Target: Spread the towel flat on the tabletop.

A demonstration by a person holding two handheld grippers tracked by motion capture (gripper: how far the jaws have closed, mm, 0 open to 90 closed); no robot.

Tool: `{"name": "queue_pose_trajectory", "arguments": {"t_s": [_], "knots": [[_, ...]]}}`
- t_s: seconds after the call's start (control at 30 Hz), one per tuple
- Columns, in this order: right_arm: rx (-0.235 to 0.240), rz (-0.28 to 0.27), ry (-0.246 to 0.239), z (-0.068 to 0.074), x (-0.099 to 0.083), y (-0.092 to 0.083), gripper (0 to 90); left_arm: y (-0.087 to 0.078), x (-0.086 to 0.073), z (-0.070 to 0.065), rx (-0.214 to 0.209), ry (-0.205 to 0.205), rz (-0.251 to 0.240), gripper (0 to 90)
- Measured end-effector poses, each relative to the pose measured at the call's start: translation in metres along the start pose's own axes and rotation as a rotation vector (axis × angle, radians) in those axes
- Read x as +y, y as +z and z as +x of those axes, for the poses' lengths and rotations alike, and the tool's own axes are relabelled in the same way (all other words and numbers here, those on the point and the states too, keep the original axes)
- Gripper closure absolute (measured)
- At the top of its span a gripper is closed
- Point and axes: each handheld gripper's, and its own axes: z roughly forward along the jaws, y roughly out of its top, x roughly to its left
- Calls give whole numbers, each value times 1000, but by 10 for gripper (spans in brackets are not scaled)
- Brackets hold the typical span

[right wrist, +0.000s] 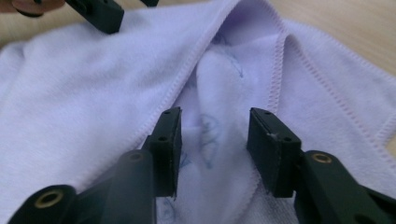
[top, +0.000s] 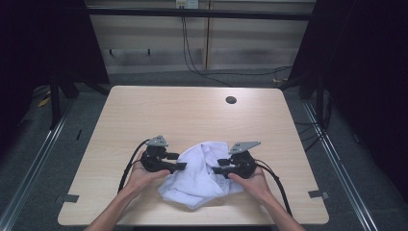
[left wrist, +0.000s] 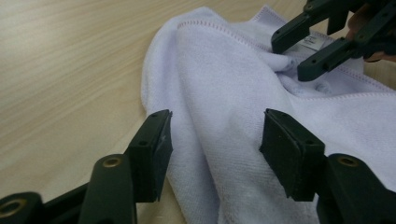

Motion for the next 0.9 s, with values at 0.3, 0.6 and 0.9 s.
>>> {"name": "queue_pose_trajectory", "arguments": {"t_s": [0.3, 0.6, 0.9], "knots": [[-48, 35, -39, 8, -3, 8, 719, 4, -4, -17, -30, 89, 41, 810], [-99, -46, 86, -16, 4, -30, 875, -48, 2, -1, -60, -8, -184, 848], [-163, -207, 145, -34, 16, -91, 875, -96, 17, 5, -8, -20, -359, 851]]}}
